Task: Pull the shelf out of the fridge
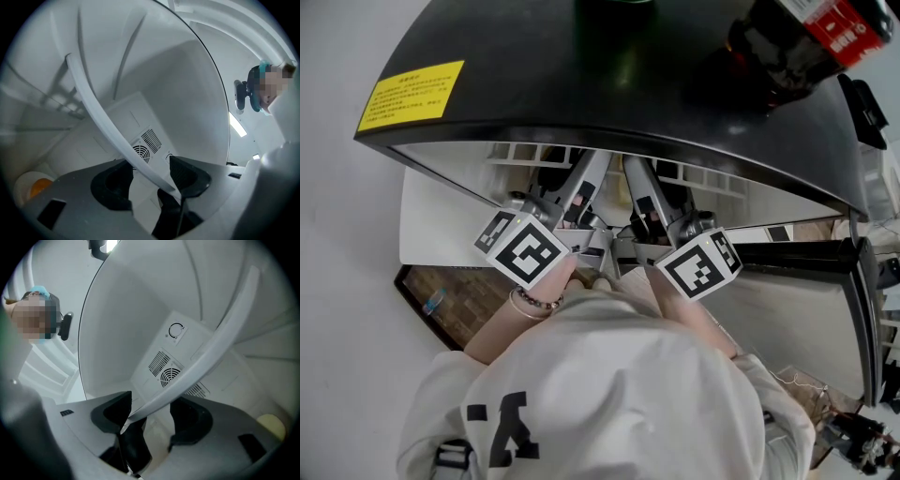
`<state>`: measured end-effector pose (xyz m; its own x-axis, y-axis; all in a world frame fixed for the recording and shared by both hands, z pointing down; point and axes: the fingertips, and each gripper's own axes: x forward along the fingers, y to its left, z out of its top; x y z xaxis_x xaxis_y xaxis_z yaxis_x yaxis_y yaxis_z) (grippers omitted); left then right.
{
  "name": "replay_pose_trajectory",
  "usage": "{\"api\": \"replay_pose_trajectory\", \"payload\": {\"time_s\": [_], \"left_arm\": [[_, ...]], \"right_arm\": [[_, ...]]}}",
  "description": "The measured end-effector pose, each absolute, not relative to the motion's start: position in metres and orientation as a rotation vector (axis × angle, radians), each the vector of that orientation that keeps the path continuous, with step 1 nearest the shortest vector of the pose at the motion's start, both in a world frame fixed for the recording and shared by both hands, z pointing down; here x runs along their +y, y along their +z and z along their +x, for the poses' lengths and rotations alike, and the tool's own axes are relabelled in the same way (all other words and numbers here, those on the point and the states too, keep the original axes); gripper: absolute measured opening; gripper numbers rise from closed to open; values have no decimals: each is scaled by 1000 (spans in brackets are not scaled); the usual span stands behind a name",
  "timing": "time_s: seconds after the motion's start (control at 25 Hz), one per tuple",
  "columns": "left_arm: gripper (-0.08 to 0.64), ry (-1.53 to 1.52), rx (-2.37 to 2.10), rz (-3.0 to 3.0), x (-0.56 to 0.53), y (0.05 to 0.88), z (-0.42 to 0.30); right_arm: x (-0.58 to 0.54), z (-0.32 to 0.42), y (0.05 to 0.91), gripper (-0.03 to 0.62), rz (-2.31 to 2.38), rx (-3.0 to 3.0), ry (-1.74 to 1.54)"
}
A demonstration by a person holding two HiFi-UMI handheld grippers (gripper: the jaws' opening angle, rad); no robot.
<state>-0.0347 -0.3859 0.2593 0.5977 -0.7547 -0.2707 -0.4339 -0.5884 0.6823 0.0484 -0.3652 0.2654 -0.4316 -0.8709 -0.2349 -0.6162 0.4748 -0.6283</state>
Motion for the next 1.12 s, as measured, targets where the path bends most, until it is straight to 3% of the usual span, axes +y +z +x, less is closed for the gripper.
{"api": "replay_pose_trajectory", "payload": {"time_s": [0.76,1.12], "left_arm": [[233,-735,-929,2269,-399,258,-33],[223,-724,-923,2240,-399,261,-34]], "right_arm": [[-391,58,251,252,-1163,2123,-650],[-390,59,253,209,-1132,2077,-686]]}}
